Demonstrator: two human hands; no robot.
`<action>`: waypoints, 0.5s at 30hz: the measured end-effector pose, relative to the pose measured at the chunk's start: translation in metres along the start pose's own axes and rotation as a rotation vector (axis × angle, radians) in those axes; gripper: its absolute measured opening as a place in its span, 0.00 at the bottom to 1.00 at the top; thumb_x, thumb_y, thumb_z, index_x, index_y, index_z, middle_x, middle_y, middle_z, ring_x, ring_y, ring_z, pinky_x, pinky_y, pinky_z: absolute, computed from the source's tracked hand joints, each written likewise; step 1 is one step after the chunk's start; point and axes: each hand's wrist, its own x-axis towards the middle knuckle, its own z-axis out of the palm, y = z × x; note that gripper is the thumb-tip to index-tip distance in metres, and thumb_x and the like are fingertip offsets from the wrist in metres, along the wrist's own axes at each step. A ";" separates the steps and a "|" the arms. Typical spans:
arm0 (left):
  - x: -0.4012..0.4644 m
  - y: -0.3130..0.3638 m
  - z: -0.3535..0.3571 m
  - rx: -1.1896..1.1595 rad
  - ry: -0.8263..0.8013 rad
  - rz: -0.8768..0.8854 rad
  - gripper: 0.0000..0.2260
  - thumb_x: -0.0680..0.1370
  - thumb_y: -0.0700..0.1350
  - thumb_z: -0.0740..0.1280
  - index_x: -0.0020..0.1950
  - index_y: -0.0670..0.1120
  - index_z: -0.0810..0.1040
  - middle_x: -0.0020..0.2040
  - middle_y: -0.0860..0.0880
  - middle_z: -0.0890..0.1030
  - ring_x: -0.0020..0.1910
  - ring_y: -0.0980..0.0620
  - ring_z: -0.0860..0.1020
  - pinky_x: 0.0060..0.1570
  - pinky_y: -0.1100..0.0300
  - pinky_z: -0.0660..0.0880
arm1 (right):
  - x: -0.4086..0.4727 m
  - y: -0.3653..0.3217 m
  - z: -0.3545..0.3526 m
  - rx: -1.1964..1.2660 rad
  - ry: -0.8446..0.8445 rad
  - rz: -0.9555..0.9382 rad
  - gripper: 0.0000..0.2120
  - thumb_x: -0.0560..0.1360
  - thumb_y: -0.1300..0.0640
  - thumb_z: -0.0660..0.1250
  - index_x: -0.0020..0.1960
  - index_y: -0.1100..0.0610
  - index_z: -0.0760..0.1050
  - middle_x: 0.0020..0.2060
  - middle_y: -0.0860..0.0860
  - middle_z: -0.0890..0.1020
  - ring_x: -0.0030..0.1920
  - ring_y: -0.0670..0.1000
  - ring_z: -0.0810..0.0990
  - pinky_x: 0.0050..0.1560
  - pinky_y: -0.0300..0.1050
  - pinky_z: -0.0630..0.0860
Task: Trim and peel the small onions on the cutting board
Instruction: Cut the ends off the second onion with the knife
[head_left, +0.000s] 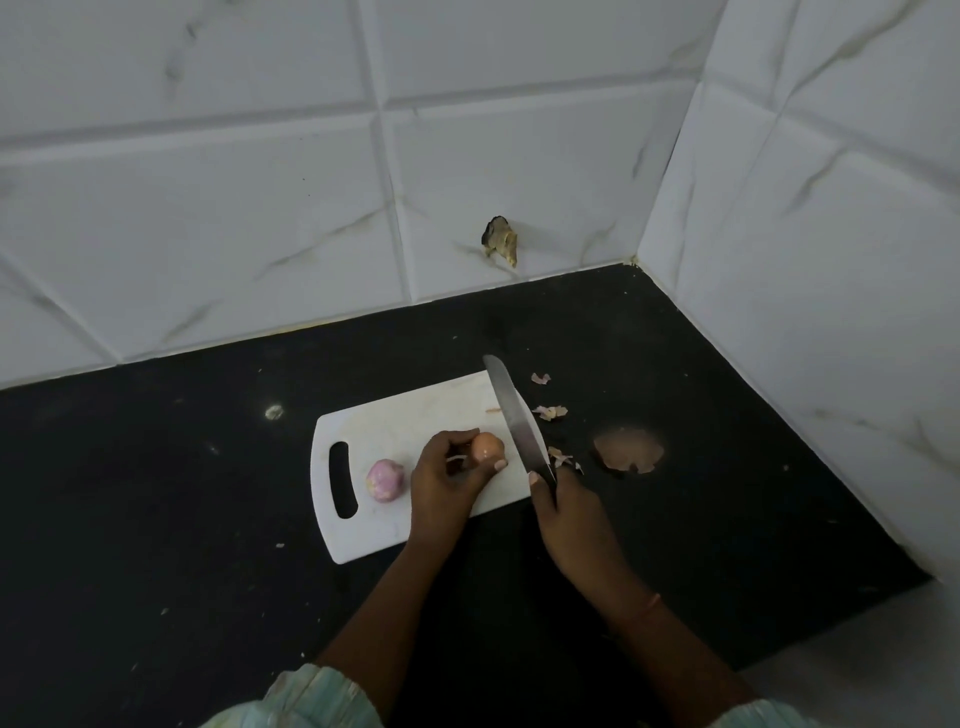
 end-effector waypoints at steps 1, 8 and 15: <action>0.000 0.001 0.001 -0.014 0.028 -0.009 0.18 0.69 0.47 0.79 0.55 0.50 0.79 0.54 0.56 0.81 0.54 0.59 0.79 0.52 0.67 0.77 | 0.000 -0.001 0.000 -0.001 -0.001 -0.014 0.12 0.82 0.46 0.56 0.48 0.53 0.71 0.37 0.51 0.79 0.35 0.49 0.79 0.37 0.48 0.77; 0.002 0.002 0.002 0.026 0.011 -0.041 0.18 0.69 0.44 0.79 0.56 0.52 0.78 0.54 0.58 0.81 0.54 0.61 0.79 0.51 0.72 0.75 | 0.004 -0.001 -0.001 -0.088 -0.042 -0.062 0.12 0.81 0.46 0.56 0.48 0.53 0.72 0.37 0.50 0.78 0.35 0.47 0.79 0.37 0.47 0.78; 0.001 0.001 0.001 -0.014 -0.068 -0.047 0.15 0.74 0.45 0.74 0.61 0.53 0.78 0.57 0.60 0.81 0.57 0.63 0.78 0.56 0.68 0.75 | 0.010 0.003 -0.007 -0.132 -0.042 -0.063 0.12 0.81 0.45 0.56 0.50 0.52 0.72 0.38 0.49 0.78 0.37 0.46 0.79 0.41 0.50 0.80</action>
